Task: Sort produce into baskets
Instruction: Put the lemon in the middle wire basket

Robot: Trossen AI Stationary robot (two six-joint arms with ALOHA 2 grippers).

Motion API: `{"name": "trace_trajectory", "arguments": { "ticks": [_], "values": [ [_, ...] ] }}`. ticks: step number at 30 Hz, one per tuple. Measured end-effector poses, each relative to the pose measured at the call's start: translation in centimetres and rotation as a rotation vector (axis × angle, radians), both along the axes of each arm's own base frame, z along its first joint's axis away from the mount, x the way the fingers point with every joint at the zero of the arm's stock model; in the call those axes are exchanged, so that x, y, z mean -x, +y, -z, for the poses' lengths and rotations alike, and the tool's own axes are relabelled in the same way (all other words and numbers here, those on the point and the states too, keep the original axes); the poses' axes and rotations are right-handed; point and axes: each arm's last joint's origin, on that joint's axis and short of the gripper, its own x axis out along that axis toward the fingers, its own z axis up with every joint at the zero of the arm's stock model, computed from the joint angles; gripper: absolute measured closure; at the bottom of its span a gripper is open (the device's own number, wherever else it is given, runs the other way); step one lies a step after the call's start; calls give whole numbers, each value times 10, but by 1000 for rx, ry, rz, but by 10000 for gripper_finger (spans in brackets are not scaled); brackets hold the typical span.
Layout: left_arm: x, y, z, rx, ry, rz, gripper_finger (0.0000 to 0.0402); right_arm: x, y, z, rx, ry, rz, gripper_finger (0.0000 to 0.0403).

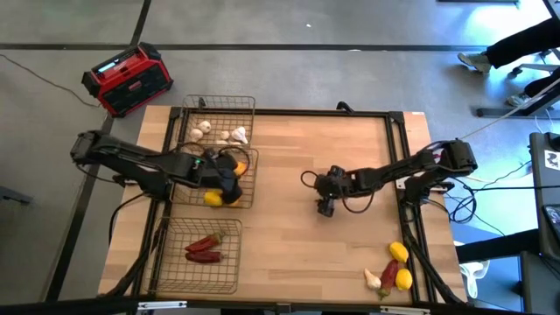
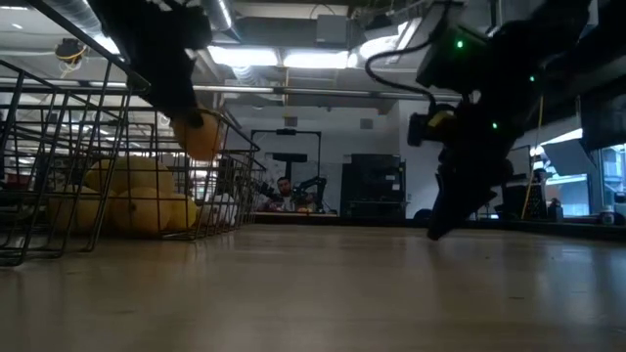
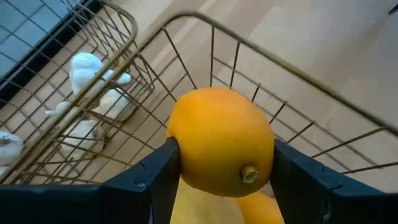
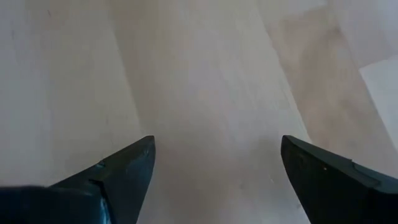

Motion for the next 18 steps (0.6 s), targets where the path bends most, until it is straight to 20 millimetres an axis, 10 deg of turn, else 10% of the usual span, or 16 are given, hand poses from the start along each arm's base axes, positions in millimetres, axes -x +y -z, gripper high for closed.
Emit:
{"name": "trace_trajectory", "arguments": {
  "ticks": [18],
  "values": [
    [-28, 12, 39, 21, 223, 137, 191, 6, -3, 13, -44, -82, -2, 61]
  ]
}}
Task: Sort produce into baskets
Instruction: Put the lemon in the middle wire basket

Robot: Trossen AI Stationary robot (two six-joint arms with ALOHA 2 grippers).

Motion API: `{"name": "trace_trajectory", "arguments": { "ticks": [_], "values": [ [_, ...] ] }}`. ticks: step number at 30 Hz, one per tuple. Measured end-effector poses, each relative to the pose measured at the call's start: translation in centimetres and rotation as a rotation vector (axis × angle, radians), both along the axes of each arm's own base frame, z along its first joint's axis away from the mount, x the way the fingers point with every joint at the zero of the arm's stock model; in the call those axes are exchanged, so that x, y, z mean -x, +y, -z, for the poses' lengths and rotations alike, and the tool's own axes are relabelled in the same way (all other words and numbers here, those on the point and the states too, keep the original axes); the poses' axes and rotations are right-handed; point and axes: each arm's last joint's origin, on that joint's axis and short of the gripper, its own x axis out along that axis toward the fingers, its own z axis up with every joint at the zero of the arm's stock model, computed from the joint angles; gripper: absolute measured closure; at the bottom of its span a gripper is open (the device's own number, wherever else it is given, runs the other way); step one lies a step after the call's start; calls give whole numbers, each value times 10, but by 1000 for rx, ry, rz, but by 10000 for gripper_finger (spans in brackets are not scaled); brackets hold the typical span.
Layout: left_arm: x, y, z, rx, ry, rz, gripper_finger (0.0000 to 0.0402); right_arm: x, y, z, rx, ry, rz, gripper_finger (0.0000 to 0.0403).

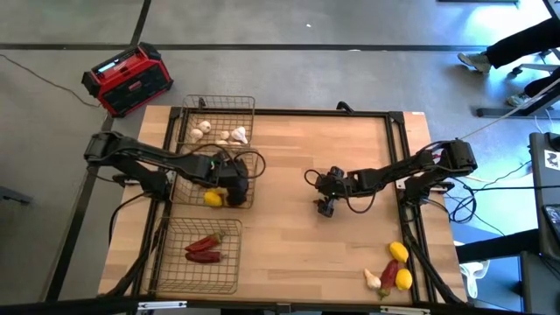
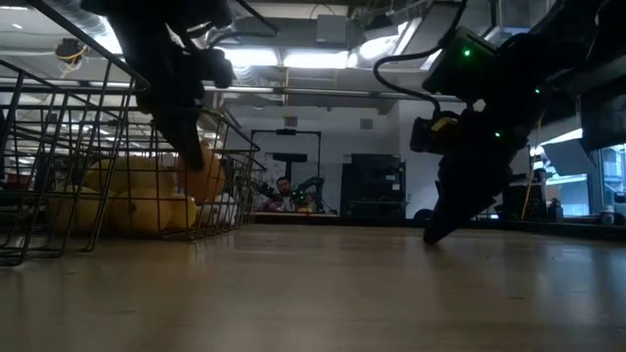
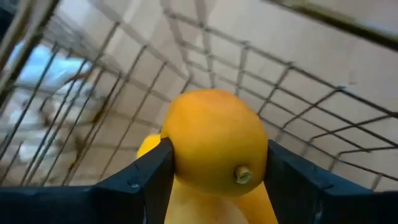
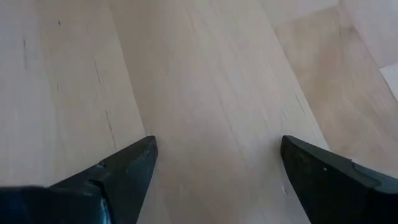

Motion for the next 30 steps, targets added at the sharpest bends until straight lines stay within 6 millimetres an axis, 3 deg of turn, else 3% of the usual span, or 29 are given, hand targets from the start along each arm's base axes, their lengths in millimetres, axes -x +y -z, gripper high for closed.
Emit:
{"name": "trace_trajectory", "arguments": {
  "ticks": [12, 25, 30],
  "values": [
    [-7, 1, 11, -60, 104, 171, 191, -1, 0, -1, -2, -13, -1, 61],
    [-7, 2, 11, -79, 101, 152, 191, -2, 0, -1, 2, -18, -6, 61],
    [-7, 2, 11, -70, 88, 121, 154, -2, 0, -1, 3, -19, -7, 61]
  ]
}}
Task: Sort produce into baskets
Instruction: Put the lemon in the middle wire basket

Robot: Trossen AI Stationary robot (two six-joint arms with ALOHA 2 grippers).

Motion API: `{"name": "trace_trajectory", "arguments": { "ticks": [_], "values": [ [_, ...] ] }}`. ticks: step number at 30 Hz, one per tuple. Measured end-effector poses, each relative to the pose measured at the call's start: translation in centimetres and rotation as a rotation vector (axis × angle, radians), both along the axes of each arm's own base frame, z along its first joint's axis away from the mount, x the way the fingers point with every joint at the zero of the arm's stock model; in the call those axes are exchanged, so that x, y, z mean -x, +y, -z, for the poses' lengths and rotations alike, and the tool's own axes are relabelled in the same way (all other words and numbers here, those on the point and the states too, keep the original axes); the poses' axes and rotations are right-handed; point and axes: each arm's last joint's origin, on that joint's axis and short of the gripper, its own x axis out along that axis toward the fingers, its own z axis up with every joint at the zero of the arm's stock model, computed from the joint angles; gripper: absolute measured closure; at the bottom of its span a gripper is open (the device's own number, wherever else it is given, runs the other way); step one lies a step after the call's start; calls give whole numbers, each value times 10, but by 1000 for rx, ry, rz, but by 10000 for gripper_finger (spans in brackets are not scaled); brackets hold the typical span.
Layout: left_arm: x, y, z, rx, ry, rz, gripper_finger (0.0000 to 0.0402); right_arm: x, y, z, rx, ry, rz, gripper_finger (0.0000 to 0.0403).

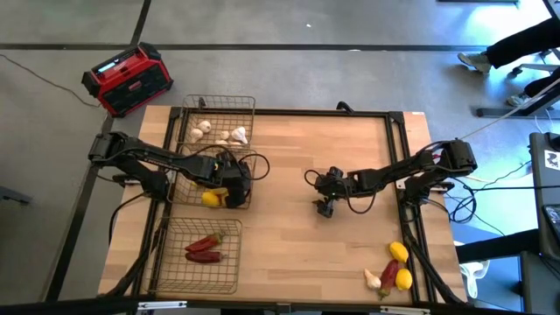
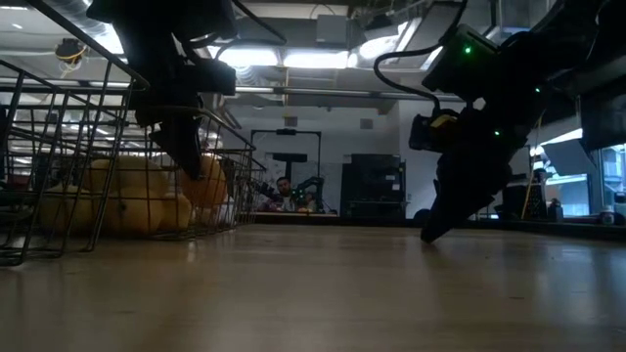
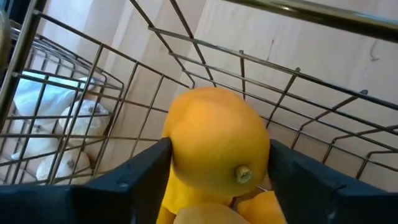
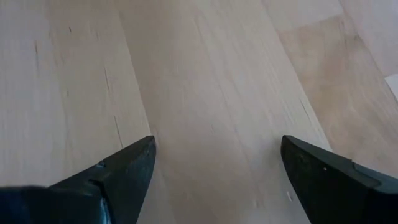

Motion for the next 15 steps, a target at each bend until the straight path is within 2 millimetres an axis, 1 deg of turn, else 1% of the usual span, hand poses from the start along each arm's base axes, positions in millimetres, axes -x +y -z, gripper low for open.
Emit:
{"name": "trace_trajectory", "arguments": {
  "ticks": [3, 5, 11, 15],
  "values": [
    [0, 0, 0, 1, -3, -6, 123, 0, 0, 0, 0, 0, 0, 61],
    [0, 0, 0, 4, -8, -17, 110, 0, 0, 0, 0, 0, 0, 61],
    [0, 0, 0, 9, -15, -28, 103, 0, 0, 0, 1, 0, 0, 61],
    [4, -1, -8, 10, -30, -23, 103, 0, 0, 0, 0, 0, 0, 61]
  ]
}}
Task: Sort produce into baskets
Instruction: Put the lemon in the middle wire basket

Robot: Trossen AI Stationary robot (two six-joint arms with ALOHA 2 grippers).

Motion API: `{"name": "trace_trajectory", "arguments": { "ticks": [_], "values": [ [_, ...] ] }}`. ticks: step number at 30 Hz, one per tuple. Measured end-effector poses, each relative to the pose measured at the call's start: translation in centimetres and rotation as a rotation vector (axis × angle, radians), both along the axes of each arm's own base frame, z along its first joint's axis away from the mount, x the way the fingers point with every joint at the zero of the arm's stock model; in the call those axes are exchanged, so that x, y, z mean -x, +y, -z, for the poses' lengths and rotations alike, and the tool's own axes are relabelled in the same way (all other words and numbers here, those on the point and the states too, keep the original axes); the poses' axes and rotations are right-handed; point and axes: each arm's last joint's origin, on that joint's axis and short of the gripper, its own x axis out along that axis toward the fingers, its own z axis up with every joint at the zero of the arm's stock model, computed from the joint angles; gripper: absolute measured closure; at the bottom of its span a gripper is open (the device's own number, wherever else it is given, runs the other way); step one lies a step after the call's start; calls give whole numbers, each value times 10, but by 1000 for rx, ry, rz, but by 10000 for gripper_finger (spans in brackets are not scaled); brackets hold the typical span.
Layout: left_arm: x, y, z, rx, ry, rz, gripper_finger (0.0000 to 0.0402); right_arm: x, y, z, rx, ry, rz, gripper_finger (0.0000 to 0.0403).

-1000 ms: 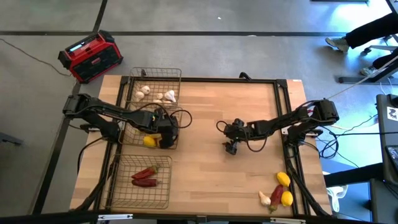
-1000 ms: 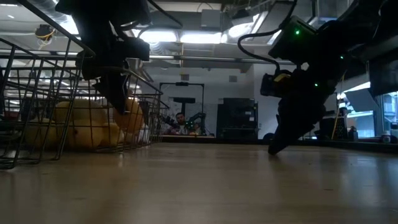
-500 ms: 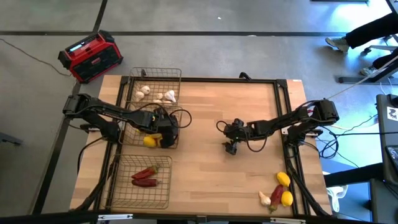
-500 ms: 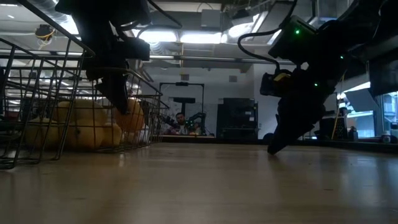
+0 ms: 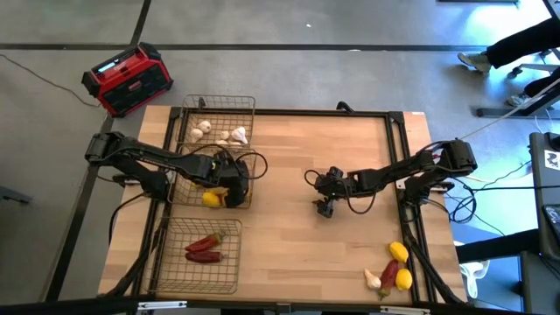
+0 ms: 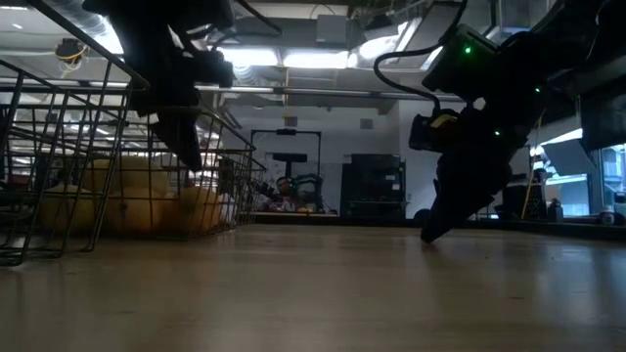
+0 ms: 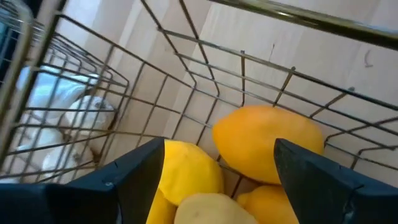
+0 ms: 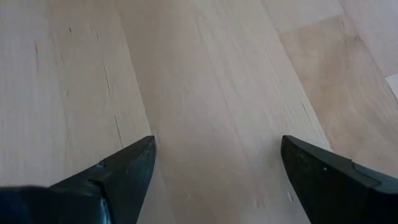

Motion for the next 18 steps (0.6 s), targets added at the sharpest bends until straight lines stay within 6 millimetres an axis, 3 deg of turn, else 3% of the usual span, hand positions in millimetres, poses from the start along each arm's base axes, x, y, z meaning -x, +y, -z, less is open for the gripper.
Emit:
{"name": "trace_trajectory", "arguments": {
  "ticks": [13, 18],
  "values": [
    [21, -11, -50, 50, -197, -20, 102, 0, 0, -2, 10, 38, 3, 61],
    [25, -24, -62, 83, -303, 15, 102, 3, 0, -23, 15, 140, -8, 61]
  ]
}}
